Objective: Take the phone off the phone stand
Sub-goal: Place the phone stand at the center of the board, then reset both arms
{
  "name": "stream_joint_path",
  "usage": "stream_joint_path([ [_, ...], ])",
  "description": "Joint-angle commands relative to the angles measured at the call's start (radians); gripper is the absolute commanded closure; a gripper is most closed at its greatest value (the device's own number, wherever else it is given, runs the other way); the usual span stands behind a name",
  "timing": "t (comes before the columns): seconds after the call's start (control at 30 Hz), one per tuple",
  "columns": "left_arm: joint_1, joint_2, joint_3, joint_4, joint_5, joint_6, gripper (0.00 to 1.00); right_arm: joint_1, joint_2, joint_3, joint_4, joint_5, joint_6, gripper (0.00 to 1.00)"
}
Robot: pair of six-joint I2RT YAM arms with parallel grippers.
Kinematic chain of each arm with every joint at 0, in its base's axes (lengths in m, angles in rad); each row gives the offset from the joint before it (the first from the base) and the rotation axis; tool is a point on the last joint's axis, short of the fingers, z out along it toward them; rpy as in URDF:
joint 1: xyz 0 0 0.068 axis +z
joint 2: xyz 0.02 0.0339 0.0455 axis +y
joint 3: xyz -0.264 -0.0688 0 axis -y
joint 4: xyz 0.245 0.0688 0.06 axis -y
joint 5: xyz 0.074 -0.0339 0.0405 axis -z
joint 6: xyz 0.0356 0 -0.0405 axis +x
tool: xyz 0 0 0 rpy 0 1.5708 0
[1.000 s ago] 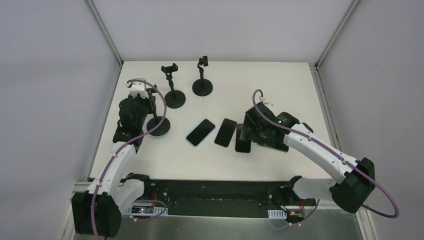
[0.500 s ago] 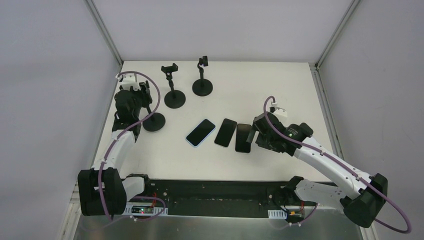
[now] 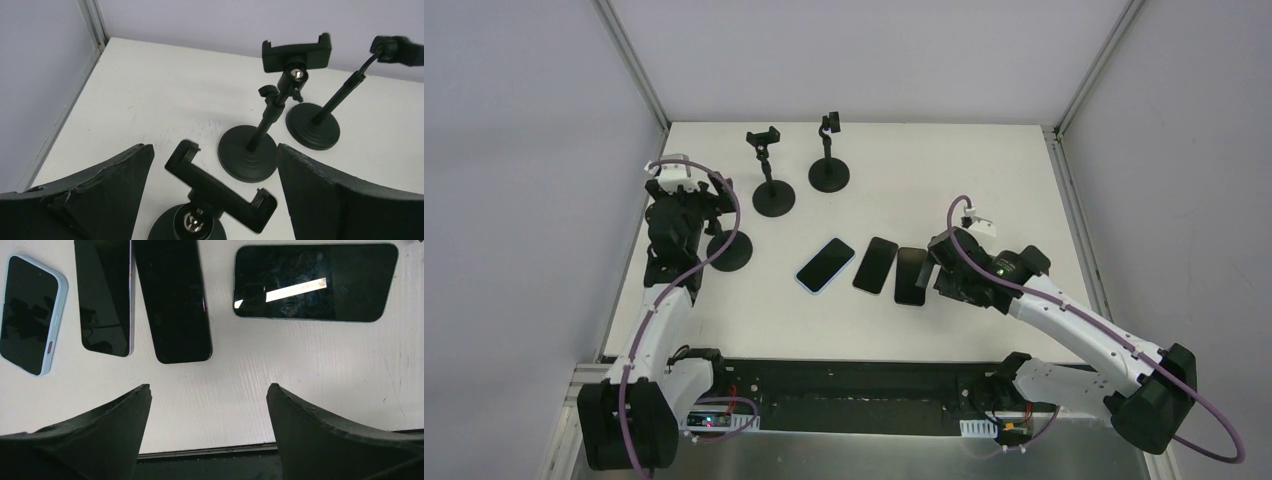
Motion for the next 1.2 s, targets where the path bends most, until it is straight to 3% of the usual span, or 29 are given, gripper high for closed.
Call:
stream_joint_path([
  [0.0,0.0,-0.143,-0.006,-0.068,-0.059,-0.022,0.01,0.005,0.019,0.017,0.025,0.024,-0.011,0.11],
  [0.17,-0.001,-0.239,0.048,-0.305,-0.199,-0.059,0.01,0.005,0.048,0.057,0.036,0.012,-0.01,0.09],
  [0.3,-0.002,-0.279,0.136,-0.585,-0.304,-0.179,0.01,0.001,0.052,0.091,0.072,-0.056,-0.063,0.03],
  [0.43,-0.001,-0.269,0.255,-0.871,-0.18,-0.235,0.01,-0.003,0.136,0.198,-0.071,0.021,-0.094,0.0],
  [0.57,-0.002,-0.352,0.229,-0.932,-0.051,-0.253,0.01,-0.081,0.161,0.247,-0.105,-0.099,-0.13,0.01],
  [0.73,-0.011,-0.418,0.186,-1.061,-0.034,-0.223,0.01,-0.27,0.087,0.235,-0.105,-0.286,-0.148,0.0],
  [0.9,-0.046,-0.472,0.137,-1.128,0.071,-0.229,0.01,-0.483,-0.052,0.179,-0.062,-0.521,-0.109,0.01],
  [1.0,-0.125,-0.552,0.111,-1.162,0.039,-0.232,0.01,-0.554,-0.195,0.105,0.018,-0.531,-0.068,0.01],
  [1.17,-0.337,-0.607,0.115,-1.185,-0.03,-0.215,0.01,-0.56,-0.449,-0.013,0.112,-0.366,-0.071,0.01],
])
